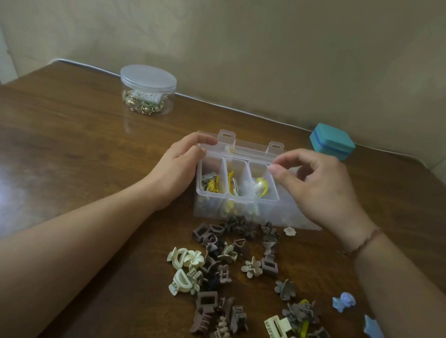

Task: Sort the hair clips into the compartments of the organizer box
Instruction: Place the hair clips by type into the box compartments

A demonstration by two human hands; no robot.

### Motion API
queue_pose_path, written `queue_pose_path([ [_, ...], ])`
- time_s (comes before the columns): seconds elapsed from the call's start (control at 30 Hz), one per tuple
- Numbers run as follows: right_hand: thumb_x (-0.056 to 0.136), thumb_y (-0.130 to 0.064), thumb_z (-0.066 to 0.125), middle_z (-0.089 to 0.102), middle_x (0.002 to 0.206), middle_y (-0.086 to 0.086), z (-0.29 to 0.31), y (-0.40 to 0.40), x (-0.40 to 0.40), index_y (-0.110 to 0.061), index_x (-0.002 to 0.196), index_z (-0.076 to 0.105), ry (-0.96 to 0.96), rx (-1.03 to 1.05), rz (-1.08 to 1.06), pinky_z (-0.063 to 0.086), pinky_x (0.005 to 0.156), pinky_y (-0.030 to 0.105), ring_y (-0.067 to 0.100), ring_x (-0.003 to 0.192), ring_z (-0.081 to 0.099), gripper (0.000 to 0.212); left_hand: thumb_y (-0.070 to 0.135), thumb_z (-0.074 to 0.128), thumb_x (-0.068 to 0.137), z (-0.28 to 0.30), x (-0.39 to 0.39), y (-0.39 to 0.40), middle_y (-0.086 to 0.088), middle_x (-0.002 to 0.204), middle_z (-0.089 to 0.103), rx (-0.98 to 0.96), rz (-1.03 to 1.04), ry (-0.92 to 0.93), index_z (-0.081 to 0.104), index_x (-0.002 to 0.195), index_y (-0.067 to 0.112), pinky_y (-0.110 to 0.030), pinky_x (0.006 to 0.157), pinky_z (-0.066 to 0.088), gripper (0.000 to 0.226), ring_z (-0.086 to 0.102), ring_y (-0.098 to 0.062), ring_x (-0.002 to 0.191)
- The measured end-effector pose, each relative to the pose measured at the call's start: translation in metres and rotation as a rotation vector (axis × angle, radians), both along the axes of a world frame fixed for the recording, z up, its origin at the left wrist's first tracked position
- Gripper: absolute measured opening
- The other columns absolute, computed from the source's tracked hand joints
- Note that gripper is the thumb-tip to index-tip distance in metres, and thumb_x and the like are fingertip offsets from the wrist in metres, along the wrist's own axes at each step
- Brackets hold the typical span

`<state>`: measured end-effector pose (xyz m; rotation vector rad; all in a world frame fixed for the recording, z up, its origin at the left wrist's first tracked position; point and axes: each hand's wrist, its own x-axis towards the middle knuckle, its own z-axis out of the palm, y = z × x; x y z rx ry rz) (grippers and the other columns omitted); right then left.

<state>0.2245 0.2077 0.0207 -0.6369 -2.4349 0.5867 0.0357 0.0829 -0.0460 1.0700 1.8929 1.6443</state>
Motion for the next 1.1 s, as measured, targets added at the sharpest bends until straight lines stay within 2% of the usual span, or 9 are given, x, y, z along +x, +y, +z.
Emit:
queue_pose_path([
  [0.13, 0.086, -0.028, 0.064, 0.063, 0.083, -0.021, 0.011, -0.004, 0.044, -0.035, 0.095, 0.065, -0.01, 0.081, -0.014, 0.045, 0.063, 0.006, -0.001, 0.079, 0.057, 0.012, 0.029, 0.039, 0.087, 0.002, 0.001, 0.0, 0.005, 0.133, 0.056, 0.0, -0.013, -0.026, 0.063, 0.121, 0.027, -0.045, 0.111, 0.038, 0.042, 0.047, -0.017, 0.131],
  [0.23, 0.081, -0.048, 0.058, 0.061, 0.101, -0.032, 0.007, -0.008, 0.096, -0.048, 0.097, 0.062, -0.243, 0.073, 0.087, 0.047, 0.069, 0.009, -0.009, 0.093, 0.057, 0.017, 0.031, 0.038, 0.085, 0.001, 0.002, 0.001, 0.005, 0.13, 0.057, 0.002, -0.008, -0.026, 0.063, 0.122, 0.027, -0.047, 0.111, 0.039, 0.045, 0.048, -0.018, 0.129],
  [0.3, 0.083, -0.058, 0.055, 0.058, 0.111, -0.035, -0.004, -0.008, 0.128, -0.053, 0.103, 0.062, -0.413, 0.061, 0.106, 0.047, 0.083, 0.014, -0.01, 0.104, 0.056, 0.022, 0.028, 0.039, 0.09, 0.0, 0.001, 0.002, 0.006, 0.128, 0.056, 0.007, -0.003, -0.031, 0.063, 0.123, 0.026, -0.047, 0.11, 0.04, 0.04, 0.047, -0.016, 0.128],
  [0.4, 0.079, -0.051, 0.066, 0.053, 0.119, -0.038, -0.028, -0.008, 0.161, -0.065, 0.111, 0.053, -0.54, 0.047, 0.088, 0.039, 0.095, 0.02, -0.008, 0.115, 0.051, 0.037, 0.029, 0.039, 0.089, -0.001, 0.0, 0.003, 0.003, 0.133, 0.056, 0.0, -0.004, -0.033, 0.063, 0.121, 0.029, -0.051, 0.111, 0.04, 0.041, 0.047, -0.018, 0.129],
  [0.5, 0.078, -0.025, 0.077, 0.056, 0.114, -0.035, -0.043, -0.013, 0.169, -0.064, 0.106, 0.057, -0.451, 0.033, 0.036, 0.037, 0.095, 0.016, -0.006, 0.113, 0.051, 0.052, 0.033, 0.039, 0.083, -0.002, -0.001, 0.002, 0.0, 0.135, 0.057, -0.012, 0.0, -0.057, 0.065, 0.116, 0.034, -0.054, 0.11, 0.041, 0.042, 0.05, -0.021, 0.129],
  [0.7, 0.082, -0.006, 0.071, 0.056, 0.105, -0.027, -0.054, -0.015, 0.157, -0.057, 0.099, 0.062, -0.357, 0.034, 0.049, 0.041, 0.086, 0.012, -0.001, 0.103, 0.055, 0.055, 0.036, 0.042, 0.082, -0.003, -0.004, 0.0, -0.001, 0.133, 0.06, -0.002, 0.003, -0.074, 0.067, 0.109, 0.043, -0.059, 0.108, 0.042, 0.038, 0.053, -0.025, 0.127],
  [0.8, 0.084, -0.007, 0.069, 0.055, 0.103, -0.023, -0.053, -0.012, 0.155, -0.057, 0.105, 0.059, -0.365, 0.012, 0.076, 0.043, 0.081, 0.015, 0.002, 0.1, 0.057, 0.054, 0.034, 0.041, 0.083, -0.003, -0.004, 0.001, -0.001, 0.132, 0.06, 0.001, 0.0, -0.068, 0.066, 0.11, 0.04, -0.057, 0.108, 0.042, 0.038, 0.053, -0.024, 0.126],
  [0.93, 0.081, -0.015, 0.074, 0.06, 0.103, -0.023, -0.036, -0.008, 0.142, -0.048, 0.092, 0.064, -0.386, 0.007, 0.103, 0.044, 0.081, 0.014, 0.0, 0.098, 0.059, 0.037, 0.036, 0.041, 0.082, -0.005, -0.006, 0.002, 0.0, 0.132, 0.06, -0.006, -0.006, -0.069, 0.067, 0.113, 0.04, -0.058, 0.108, 0.042, 0.04, 0.053, -0.024, 0.127],
  [1.1, 0.07, -0.033, 0.072, 0.069, 0.089, -0.017, 0.006, -0.006, 0.084, -0.036, 0.088, 0.069, -0.097, -0.265, 0.078, 0.05, 0.065, 0.01, -0.002, 0.075, 0.064, 0.019, 0.04, 0.04, 0.082, -0.005, -0.007, 0.001, -0.007, 0.129, 0.064, -0.016, -0.013, -0.048, 0.066, 0.111, 0.044, -0.058, 0.109, 0.04, 0.039, 0.052, -0.026, 0.128],
])
